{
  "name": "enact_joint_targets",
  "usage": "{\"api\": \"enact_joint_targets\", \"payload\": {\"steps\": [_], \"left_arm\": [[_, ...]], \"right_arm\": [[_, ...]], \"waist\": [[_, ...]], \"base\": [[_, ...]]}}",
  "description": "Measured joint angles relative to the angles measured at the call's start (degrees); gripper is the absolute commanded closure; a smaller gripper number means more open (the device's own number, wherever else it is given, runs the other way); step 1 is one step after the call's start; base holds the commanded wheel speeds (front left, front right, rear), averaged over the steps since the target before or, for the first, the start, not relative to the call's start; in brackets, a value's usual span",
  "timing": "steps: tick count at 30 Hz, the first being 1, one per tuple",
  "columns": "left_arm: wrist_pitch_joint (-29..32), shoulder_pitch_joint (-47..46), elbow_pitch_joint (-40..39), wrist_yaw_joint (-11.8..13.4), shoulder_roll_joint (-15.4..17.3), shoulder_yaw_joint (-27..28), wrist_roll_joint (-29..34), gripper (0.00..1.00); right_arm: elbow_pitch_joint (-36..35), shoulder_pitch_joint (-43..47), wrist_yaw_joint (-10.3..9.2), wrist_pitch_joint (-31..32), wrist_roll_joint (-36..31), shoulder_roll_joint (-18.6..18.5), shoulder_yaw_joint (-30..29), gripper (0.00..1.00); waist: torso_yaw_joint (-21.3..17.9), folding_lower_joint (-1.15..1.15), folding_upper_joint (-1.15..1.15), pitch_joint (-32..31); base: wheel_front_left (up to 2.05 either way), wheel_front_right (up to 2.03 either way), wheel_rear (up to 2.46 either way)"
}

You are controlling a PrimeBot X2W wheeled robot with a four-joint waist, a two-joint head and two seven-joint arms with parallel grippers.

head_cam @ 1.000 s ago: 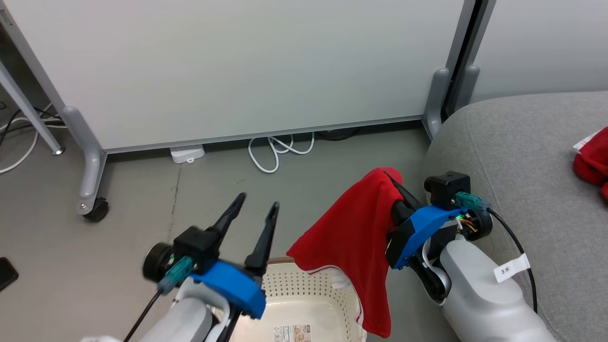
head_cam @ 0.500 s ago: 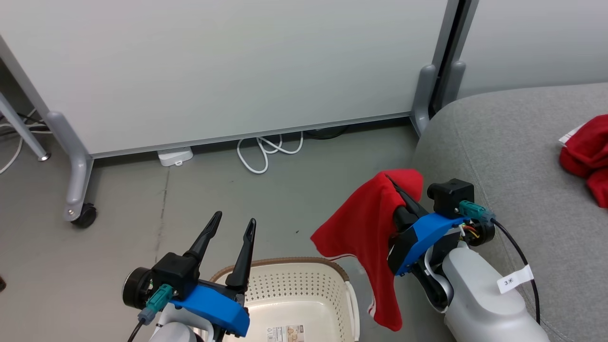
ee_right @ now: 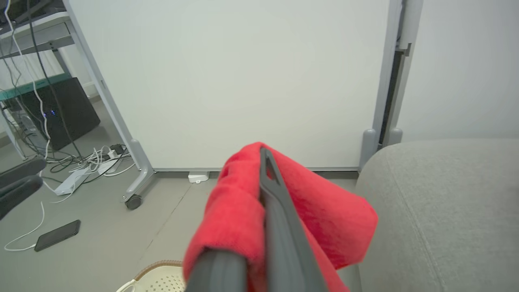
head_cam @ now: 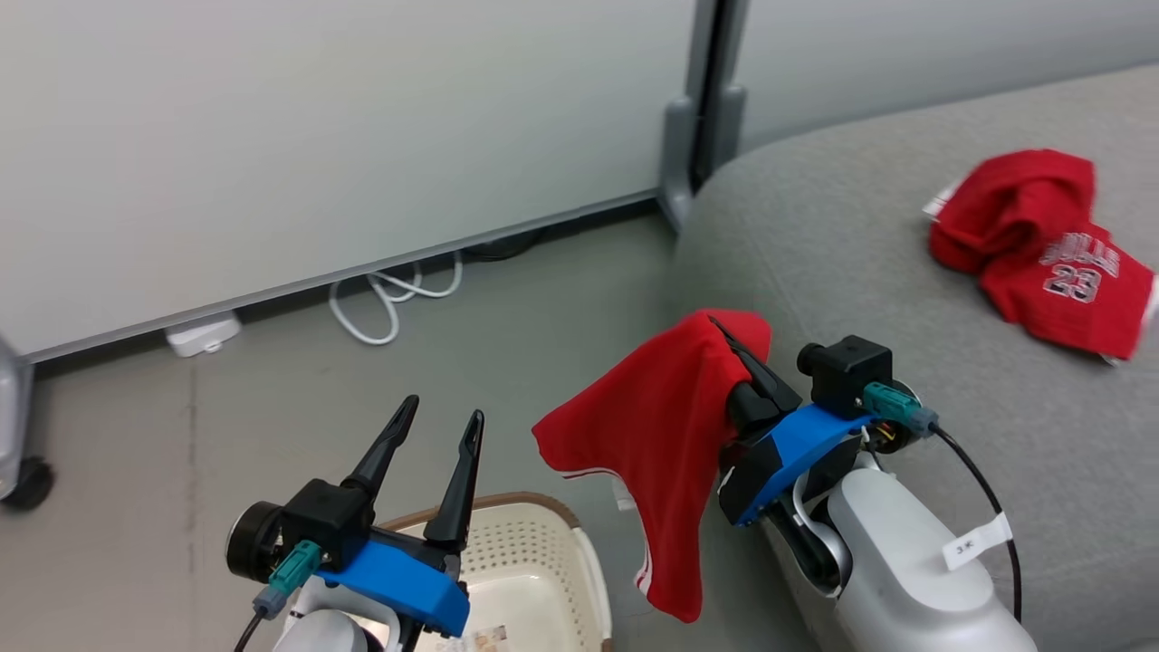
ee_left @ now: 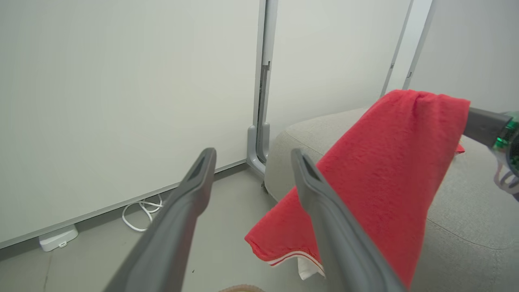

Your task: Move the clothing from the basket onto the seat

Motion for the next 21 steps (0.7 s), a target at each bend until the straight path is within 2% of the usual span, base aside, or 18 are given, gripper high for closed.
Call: {"api": "enact_joint_targets", "payload": {"steps": [15,21], "left_arm": [[0.00,-2.04,-0.30,-1.58,-0.08,1.56,2.98,0.00],[0.00,-3.53,0.13,-1.88,0.09,0.76,3.48,0.00]], "right_arm": [[-4.53,1.32,0.00,0.20,-0.48,-0.04,-0.45,1.00],[-5.45,2.57,0.00,0.16,-1.63,-0.03,-2.99,1.00]], "waist": [[-16.24,0.00,0.00,4.11],[-20.55,0.00,0.00,6.31]], "base": [[0.00,0.00,0.00],[0.00,0.00,0.00]]}}
